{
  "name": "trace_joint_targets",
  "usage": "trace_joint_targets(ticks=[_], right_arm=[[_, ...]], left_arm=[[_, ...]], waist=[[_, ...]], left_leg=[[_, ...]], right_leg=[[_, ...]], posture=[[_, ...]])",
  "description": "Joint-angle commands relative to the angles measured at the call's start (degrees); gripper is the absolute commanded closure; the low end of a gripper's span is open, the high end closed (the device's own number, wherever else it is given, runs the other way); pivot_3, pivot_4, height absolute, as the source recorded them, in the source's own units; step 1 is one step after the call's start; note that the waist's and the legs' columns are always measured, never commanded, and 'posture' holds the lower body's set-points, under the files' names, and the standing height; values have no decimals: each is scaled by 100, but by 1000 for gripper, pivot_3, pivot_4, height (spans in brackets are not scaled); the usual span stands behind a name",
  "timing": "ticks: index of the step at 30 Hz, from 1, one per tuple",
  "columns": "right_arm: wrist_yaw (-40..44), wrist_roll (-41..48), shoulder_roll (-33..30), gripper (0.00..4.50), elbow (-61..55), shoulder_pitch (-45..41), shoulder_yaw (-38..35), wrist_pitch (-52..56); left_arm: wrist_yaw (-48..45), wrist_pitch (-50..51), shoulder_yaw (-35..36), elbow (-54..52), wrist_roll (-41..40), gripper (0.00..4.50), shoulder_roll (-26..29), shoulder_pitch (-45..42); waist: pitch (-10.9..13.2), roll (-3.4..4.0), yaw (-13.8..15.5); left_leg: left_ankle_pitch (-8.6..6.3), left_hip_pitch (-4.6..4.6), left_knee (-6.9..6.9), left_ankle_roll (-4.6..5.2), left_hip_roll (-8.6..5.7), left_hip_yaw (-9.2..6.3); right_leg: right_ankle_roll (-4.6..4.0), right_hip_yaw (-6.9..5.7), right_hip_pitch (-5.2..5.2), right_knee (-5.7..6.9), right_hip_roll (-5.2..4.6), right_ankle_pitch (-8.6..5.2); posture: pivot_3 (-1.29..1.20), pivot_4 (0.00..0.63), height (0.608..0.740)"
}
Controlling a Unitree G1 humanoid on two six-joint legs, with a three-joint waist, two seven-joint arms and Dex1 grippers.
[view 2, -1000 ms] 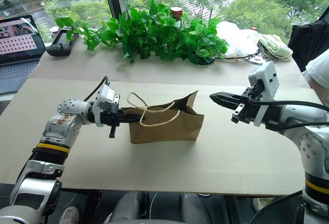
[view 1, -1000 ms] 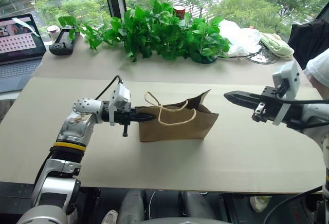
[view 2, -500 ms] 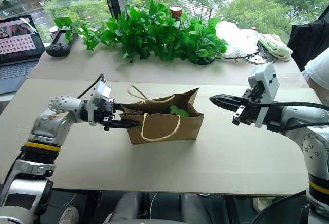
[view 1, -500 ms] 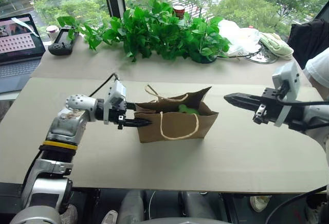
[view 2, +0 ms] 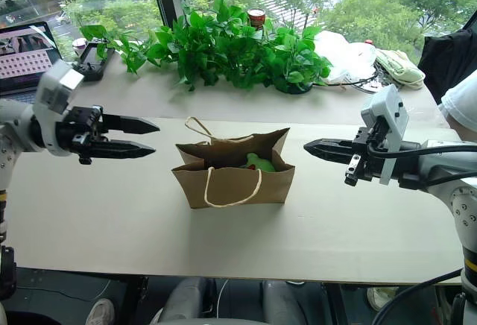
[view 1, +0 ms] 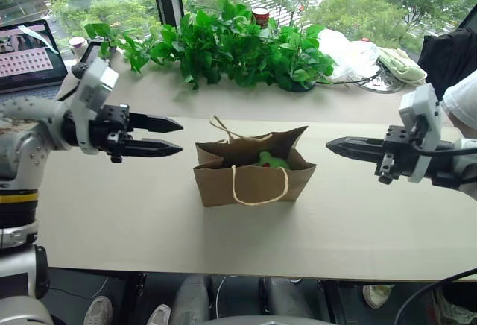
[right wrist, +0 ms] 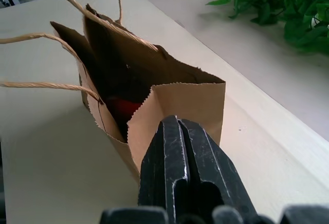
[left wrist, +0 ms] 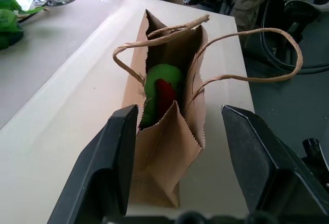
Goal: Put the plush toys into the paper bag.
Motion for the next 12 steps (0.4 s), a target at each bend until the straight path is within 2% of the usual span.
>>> trace_joint_targets(ticks=[1,12], right_arm=[[98,3,-84,4500,64,-223,32,-161],[133,-44,-77,4500,173,-316,164,-200]], left_arm=[[-89,-150,54,113,27,1724,78,-280],[-73,-151,81,24,-40,1724,25,-226]], waist=[[0,0,0],[0,0,2]], left_leg=[[0,-1,0,0,0,3],[0,-4,0,0,0,20]], right_leg=[[0,0,0,0,0,0],[-1,-1,-3,2,0,-1]], posture=[[0,150,740],[0,150,740]])
